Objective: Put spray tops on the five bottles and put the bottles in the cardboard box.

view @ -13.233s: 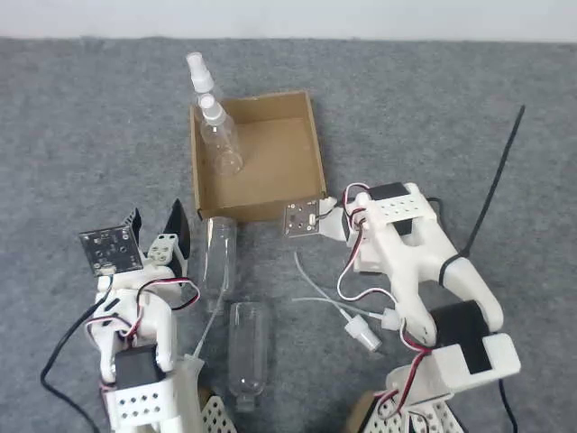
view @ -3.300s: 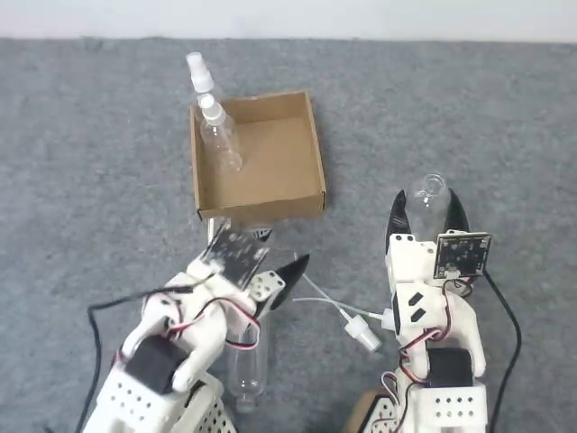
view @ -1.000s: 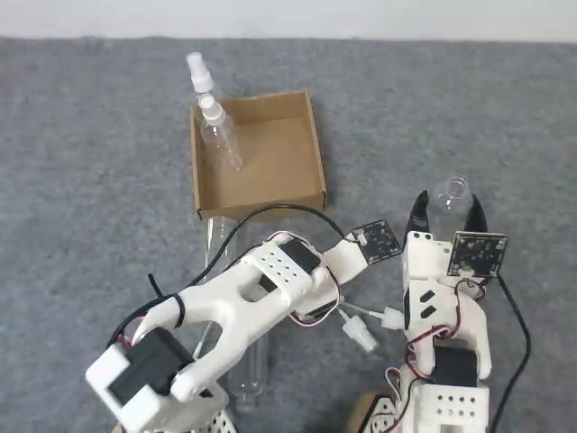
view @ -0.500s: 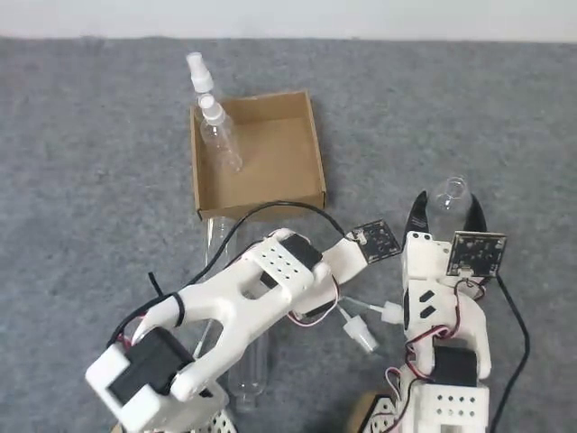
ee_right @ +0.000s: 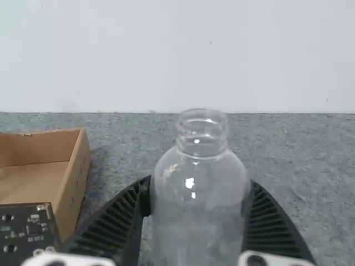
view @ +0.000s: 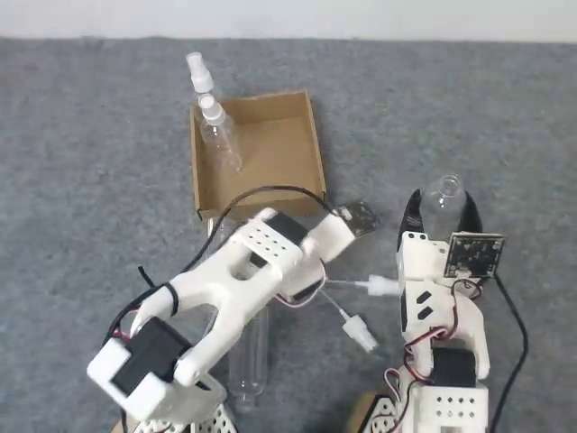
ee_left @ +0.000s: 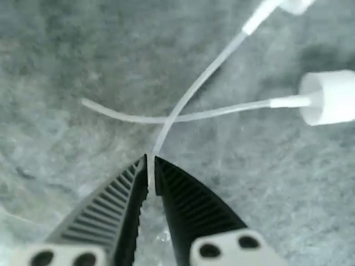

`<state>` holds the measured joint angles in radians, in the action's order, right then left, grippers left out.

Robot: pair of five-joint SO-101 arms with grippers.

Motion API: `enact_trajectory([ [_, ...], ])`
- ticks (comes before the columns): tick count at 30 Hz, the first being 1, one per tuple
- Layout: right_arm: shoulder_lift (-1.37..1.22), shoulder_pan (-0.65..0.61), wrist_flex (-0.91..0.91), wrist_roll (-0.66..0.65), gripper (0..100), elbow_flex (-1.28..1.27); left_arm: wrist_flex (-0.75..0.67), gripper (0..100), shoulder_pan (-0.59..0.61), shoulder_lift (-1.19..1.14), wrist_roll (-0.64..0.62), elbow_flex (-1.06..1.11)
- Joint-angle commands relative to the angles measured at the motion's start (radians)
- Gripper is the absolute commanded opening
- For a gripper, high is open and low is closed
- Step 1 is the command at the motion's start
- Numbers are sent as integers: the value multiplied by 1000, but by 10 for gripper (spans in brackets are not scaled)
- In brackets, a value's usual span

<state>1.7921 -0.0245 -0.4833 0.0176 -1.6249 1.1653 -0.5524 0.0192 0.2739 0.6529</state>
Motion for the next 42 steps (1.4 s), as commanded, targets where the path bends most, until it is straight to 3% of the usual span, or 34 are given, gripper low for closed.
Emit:
enact_trajectory([
  [1, 22, 12, 25, 5, 180, 43, 20, 13, 23, 12, 11, -53],
  [9, 22, 13, 25, 3, 180, 43, 52, 13, 34, 21, 11, -54],
  [14, 22, 54, 27, 6, 180, 55, 51, 13, 86, 167, 5, -16],
  [19, 22, 93, 47, 60, 180, 58, 48, 131, 112, 339, 3, 61],
  [22, 22, 137, 76, 77, 180, 54, 48, 175, 91, 388, -26, 85],
  [37, 22, 280, 62, 155, 180, 120, -100, 178, -135, 390, -46, 50],
  [42, 22, 329, 62, 155, 180, 137, -107, 208, -143, 388, -48, -15],
])
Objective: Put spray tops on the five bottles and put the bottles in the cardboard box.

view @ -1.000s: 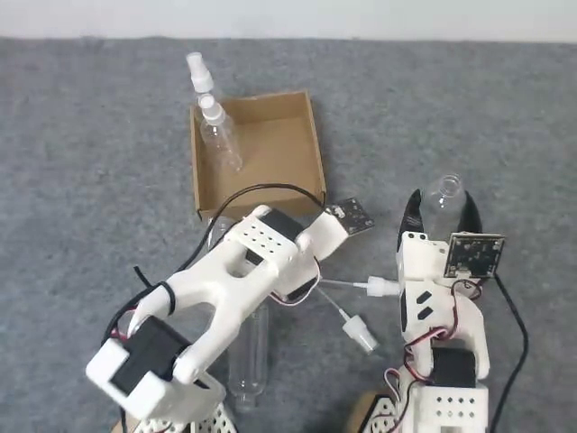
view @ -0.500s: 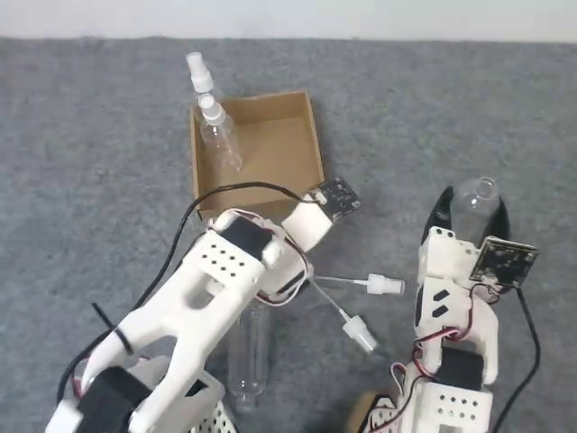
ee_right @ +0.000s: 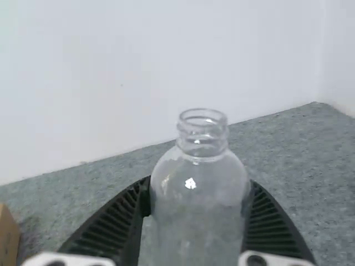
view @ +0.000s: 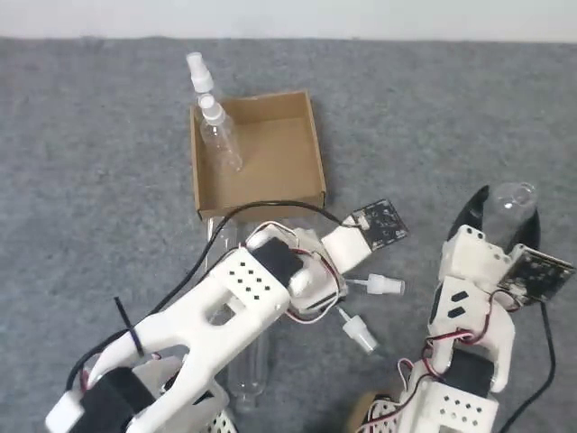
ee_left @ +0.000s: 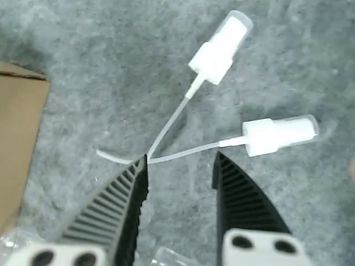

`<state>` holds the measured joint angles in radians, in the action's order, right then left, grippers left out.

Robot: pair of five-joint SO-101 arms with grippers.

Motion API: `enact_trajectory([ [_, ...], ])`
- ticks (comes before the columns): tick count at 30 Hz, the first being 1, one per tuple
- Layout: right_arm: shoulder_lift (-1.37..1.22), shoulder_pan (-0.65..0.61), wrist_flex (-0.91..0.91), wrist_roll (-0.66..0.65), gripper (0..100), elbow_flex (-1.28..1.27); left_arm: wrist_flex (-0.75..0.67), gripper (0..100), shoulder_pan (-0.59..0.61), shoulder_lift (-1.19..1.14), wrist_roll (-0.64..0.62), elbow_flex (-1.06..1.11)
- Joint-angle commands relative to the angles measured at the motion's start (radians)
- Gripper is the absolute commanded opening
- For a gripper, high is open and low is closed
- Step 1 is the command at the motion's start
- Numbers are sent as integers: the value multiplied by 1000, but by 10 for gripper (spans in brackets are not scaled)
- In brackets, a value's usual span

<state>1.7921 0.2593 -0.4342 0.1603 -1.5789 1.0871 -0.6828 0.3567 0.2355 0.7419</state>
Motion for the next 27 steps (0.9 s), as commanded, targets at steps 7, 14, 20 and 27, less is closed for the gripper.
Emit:
enact_trajectory([
  [7, 21, 211, 19, 77, 180, 106, -37, 245, -15, 48, -2, -177],
  [14, 21, 361, 25, 137, 180, 106, -80, 243, -81, -150, 54, -278],
  [20, 21, 423, 38, 163, 180, 100, -80, 243, -132, -333, 57, -404],
  [27, 21, 426, 38, 161, 180, 97, -26, 243, -169, -468, 91, -512],
])
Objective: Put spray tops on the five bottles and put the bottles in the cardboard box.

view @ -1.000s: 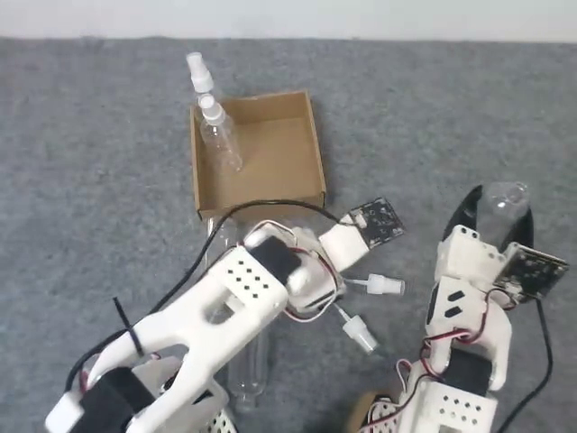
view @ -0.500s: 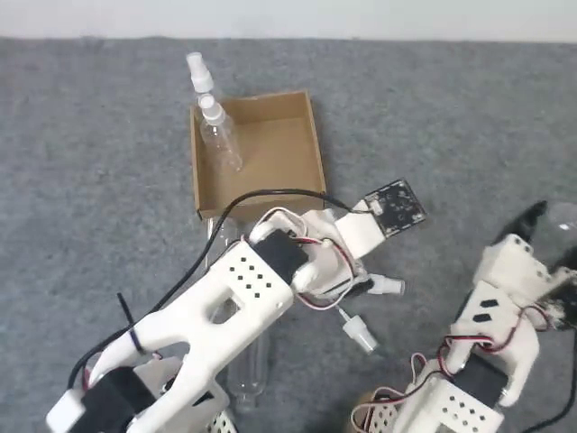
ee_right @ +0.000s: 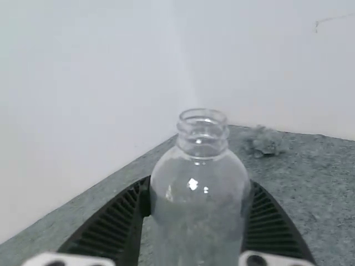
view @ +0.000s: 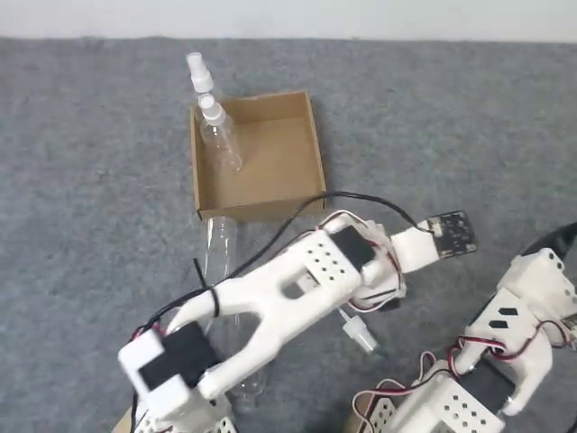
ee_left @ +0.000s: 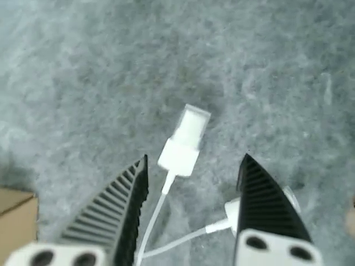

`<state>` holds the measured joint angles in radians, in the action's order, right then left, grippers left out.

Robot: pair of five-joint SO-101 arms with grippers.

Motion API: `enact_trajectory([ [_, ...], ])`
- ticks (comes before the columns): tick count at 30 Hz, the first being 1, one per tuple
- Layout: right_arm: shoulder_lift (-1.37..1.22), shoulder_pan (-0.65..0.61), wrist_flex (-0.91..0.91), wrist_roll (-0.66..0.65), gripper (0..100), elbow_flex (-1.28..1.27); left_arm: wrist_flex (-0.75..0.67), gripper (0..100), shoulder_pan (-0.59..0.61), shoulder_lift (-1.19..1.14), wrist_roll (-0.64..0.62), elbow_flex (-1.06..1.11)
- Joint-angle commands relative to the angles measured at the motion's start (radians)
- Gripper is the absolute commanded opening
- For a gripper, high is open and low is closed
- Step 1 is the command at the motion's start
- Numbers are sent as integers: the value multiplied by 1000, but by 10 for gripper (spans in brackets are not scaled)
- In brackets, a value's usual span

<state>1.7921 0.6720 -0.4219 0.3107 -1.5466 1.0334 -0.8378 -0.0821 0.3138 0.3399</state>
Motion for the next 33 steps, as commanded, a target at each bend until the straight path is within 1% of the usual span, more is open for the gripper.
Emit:
enact_trajectory([
  [1, 21, 12, 25, 11, 180, 64, 43, 243, -14, -51, 12, -131],
  [9, 21, -7, 18, 11, 180, 64, 173, 242, -8, -213, 14, -309],
  [12, 21, -31, 18, 6, 180, 64, 229, 235, 2, -258, 46, -369],
  [16, 21, -30, 18, 5, 180, 64, 279, 211, 11, -311, 69, -438],
  [33, 21, -28, 18, 5, 180, 64, 293, 209, 9, -483, 69, -552],
])
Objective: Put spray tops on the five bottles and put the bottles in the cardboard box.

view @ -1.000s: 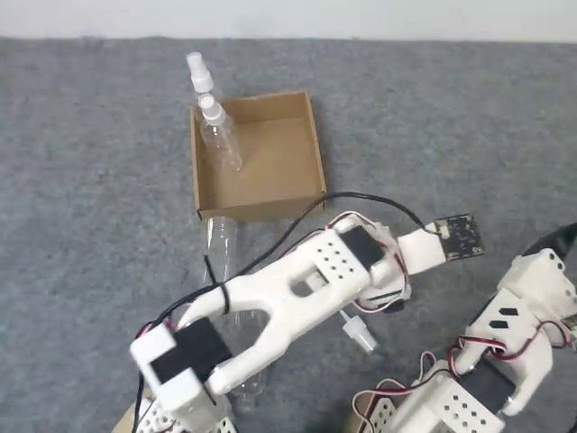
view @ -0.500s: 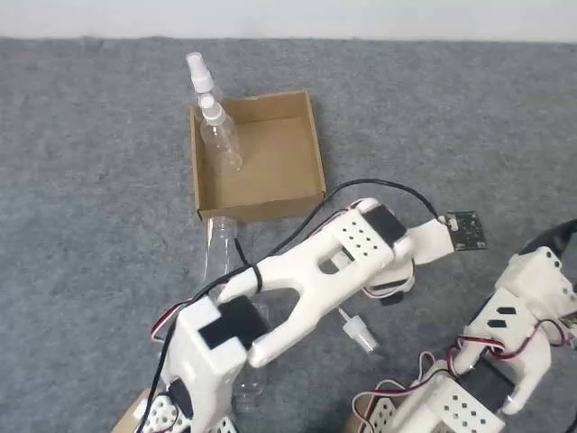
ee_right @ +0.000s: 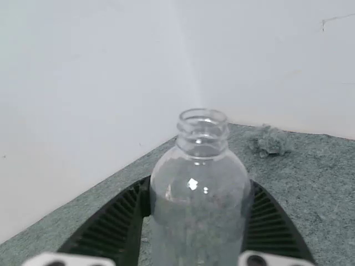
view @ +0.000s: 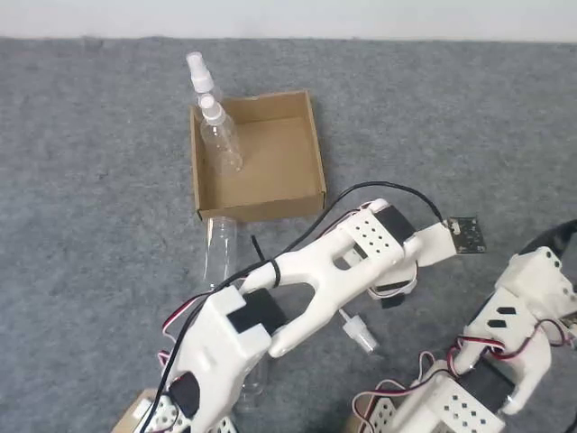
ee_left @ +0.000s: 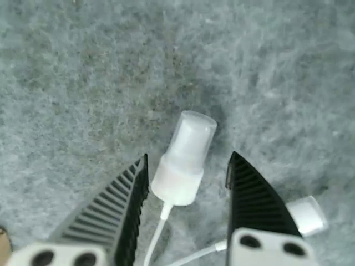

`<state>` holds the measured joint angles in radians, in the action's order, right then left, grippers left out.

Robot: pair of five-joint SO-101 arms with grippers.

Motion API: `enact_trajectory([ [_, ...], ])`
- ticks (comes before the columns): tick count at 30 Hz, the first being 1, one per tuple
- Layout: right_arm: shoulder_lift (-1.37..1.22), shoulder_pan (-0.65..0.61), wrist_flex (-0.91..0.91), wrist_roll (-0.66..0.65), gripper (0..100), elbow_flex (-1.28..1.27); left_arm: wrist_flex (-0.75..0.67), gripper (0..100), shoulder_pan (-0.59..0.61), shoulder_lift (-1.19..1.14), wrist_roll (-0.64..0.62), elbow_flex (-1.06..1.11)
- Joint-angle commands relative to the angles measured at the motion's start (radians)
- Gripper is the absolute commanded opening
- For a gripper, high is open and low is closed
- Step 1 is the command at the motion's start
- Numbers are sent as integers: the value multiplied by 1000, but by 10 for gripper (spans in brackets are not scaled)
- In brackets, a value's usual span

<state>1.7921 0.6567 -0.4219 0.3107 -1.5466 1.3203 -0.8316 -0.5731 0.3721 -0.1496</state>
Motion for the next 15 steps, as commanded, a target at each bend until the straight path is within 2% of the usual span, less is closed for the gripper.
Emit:
enact_trajectory([
  [1, 21, -13, 18, 5, 180, 64, 6, 209, 3, 3, 11, -62],
  [5, 21, -13, 18, 5, 180, 64, 6, 205, 0, -3, 11, -62],
  [15, 21, -10, 16, 5, 180, 64, 6, 104, -14, -32, 11, -62],
])
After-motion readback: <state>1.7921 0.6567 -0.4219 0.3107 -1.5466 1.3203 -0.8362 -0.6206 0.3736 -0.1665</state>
